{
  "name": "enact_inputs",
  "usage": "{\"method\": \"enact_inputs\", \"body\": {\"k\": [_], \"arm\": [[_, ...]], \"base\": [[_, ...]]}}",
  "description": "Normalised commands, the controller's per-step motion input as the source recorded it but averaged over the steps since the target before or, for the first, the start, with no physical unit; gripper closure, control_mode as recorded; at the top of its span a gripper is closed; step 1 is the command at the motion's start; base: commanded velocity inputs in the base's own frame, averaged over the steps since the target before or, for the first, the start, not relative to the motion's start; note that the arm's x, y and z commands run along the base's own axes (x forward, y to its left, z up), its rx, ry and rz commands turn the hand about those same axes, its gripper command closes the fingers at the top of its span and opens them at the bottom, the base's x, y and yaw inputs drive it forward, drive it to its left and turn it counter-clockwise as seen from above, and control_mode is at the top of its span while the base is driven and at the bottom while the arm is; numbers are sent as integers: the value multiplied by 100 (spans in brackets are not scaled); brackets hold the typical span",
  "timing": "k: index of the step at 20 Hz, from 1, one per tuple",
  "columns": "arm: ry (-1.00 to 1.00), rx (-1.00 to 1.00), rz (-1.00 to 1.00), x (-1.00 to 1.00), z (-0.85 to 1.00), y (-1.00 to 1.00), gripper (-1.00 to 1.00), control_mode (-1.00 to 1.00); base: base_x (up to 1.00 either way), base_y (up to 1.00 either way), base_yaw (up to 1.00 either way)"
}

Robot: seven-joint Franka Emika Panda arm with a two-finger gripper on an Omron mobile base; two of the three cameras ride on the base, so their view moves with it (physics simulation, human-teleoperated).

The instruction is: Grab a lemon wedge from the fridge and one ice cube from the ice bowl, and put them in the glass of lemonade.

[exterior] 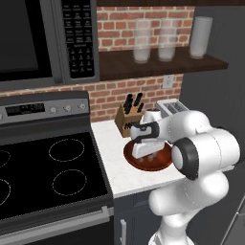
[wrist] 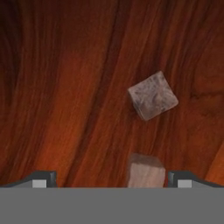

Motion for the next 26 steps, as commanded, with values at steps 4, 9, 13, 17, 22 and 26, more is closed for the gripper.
{"method": "enact_inputs", "body": {"k": [4,9,13,17,22,26], "arm": [[-6,0,0,0,0,0,-100,-100],[-3,0,0,-6,-7,0,-100,-100],[0,0,0,0,-16,0,-100,-100],[0,0,0,0,-8,0,-100,-100],[0,0,0,0,0,0,-100,-100],[0,0,0,0,0,0,-100,-100]], "base": [[0,0,0],[0,0,0],[0,0,0],[0,0,0],[0,0,0],[0,0,0]]}}
